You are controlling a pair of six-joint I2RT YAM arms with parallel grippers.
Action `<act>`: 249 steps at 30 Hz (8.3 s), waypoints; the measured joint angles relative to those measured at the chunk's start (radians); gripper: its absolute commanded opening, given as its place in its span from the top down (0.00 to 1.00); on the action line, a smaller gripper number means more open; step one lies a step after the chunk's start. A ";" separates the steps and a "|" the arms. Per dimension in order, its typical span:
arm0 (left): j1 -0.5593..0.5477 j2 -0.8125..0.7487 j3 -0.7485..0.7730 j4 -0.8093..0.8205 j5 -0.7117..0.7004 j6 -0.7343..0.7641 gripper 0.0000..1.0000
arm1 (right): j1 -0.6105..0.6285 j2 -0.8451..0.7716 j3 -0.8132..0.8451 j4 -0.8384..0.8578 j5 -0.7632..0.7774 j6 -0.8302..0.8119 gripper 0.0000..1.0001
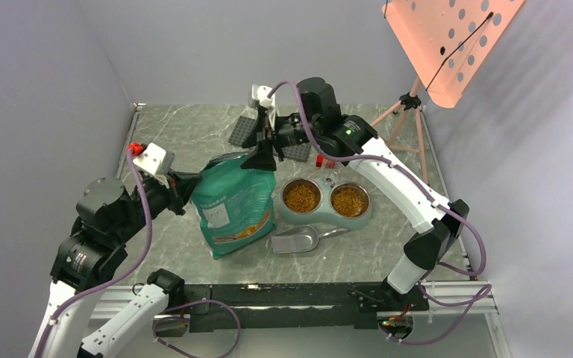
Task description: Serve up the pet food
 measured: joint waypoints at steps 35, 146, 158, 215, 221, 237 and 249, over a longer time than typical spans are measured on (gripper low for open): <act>0.000 0.436 0.308 -0.070 0.273 -0.172 0.32 | 0.069 -0.089 -0.024 -0.286 0.299 -0.224 0.55; -0.344 0.167 0.187 -0.317 -0.277 0.011 1.00 | 0.158 -0.007 0.048 -0.280 0.306 -0.219 0.53; -0.343 0.148 0.179 -0.320 -0.233 0.008 0.71 | 0.303 0.106 0.254 -0.354 0.442 -0.270 1.00; -0.340 -0.090 -0.027 -0.139 -0.242 0.067 0.68 | 0.343 0.037 0.143 -0.389 0.636 -0.427 1.00; -0.340 -0.022 -0.014 -0.108 -0.219 0.057 0.86 | 0.320 0.062 0.192 -0.438 0.612 -0.418 1.00; -0.341 0.000 -0.018 -0.069 -0.246 0.086 1.00 | 0.226 -0.032 0.047 -0.374 0.568 -0.359 1.00; -0.346 -0.020 -0.037 -0.052 -0.253 0.080 1.00 | 0.160 -0.119 -0.055 -0.314 0.563 -0.351 1.00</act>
